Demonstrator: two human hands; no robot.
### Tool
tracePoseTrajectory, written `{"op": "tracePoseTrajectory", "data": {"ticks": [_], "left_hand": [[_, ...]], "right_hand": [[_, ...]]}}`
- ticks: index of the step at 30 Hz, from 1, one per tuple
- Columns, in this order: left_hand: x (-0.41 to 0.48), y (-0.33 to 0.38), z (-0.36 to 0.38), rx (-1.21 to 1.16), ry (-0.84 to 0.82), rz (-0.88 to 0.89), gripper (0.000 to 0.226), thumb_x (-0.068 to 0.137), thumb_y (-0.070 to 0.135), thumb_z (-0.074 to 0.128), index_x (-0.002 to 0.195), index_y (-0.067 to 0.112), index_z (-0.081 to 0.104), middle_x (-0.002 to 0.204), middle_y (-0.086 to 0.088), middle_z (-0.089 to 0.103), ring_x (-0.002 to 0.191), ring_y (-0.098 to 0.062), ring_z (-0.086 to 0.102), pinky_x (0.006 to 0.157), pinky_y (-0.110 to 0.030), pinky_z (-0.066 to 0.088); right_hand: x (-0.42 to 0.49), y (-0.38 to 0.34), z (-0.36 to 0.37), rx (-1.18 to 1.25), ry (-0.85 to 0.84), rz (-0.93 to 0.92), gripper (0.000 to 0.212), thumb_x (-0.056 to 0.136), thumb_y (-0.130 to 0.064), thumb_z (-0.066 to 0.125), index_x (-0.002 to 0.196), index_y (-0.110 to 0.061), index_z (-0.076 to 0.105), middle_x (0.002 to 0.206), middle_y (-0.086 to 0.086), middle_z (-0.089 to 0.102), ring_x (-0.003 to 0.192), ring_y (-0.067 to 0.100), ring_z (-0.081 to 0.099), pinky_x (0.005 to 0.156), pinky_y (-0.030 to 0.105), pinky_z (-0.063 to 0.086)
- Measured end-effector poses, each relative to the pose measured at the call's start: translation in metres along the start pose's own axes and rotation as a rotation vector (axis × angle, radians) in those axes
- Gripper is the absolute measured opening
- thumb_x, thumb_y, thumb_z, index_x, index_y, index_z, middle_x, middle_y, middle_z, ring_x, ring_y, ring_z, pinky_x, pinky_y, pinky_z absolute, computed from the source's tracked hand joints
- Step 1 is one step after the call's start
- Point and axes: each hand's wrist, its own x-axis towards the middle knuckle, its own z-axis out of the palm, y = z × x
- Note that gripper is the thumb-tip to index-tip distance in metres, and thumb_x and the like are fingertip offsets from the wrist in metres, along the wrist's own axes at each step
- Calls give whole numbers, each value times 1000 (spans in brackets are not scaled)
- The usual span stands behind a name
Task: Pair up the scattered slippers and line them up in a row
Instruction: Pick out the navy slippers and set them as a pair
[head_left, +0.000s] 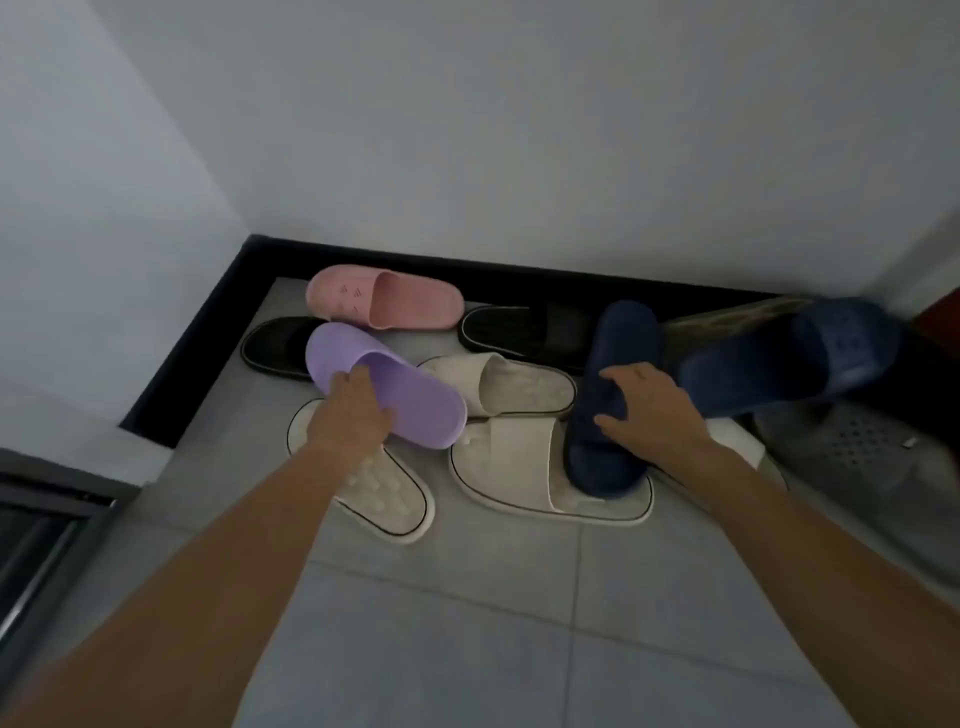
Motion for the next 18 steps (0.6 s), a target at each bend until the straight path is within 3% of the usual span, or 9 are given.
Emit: {"op": "tracePoseTrajectory", "data": {"ticks": [2,4,6,11,15,18], "left_hand": [[5,-3,0,35,35,-6,62,90,22,55,141,5,24,131,-20,38,107,-41,52,82,-46,46],[7,0,2,99,-13,32,62,91,23,52,142,5,22,137,-20,36,111,-41,51,85,-46,46],[3,9,5,109,-63,44,59,91,22,52,140,4,24,137,-20,34,112,-41,50,86,-46,46],[-8,67,24,44,-128,292,42,89,26,55,125,8,45,123,-16,47,105,-34,54,84,-40,44],[-22,139,50,-119,-252,497,64,81,47,65,131,11,46,128,-11,52,116,-28,52,96,-38,44],[-33,174,49,-335,-361,472,71,66,56,75,117,12,52,113,-5,61,101,-22,60,84,-38,51]], "right_hand": [[6,8,-1,-178,38,6,71,77,-39,67,138,-18,36,139,11,43,124,33,43,98,45,43],[6,14,-2,-277,-77,46,89,76,-44,68,146,-15,21,144,11,38,130,32,39,103,42,38],[6,13,1,-308,-158,71,93,76,-43,68,147,-13,16,143,12,39,129,32,40,102,40,37],[4,15,-1,-177,-25,9,42,87,-28,60,125,-15,46,124,8,54,113,28,49,89,38,41],[-9,9,-12,89,-35,-17,38,88,-22,59,124,-16,50,125,7,56,115,29,50,92,40,43],[-25,-2,-32,219,17,-89,34,85,-18,62,118,-13,57,118,9,60,108,26,55,89,35,43]]}}
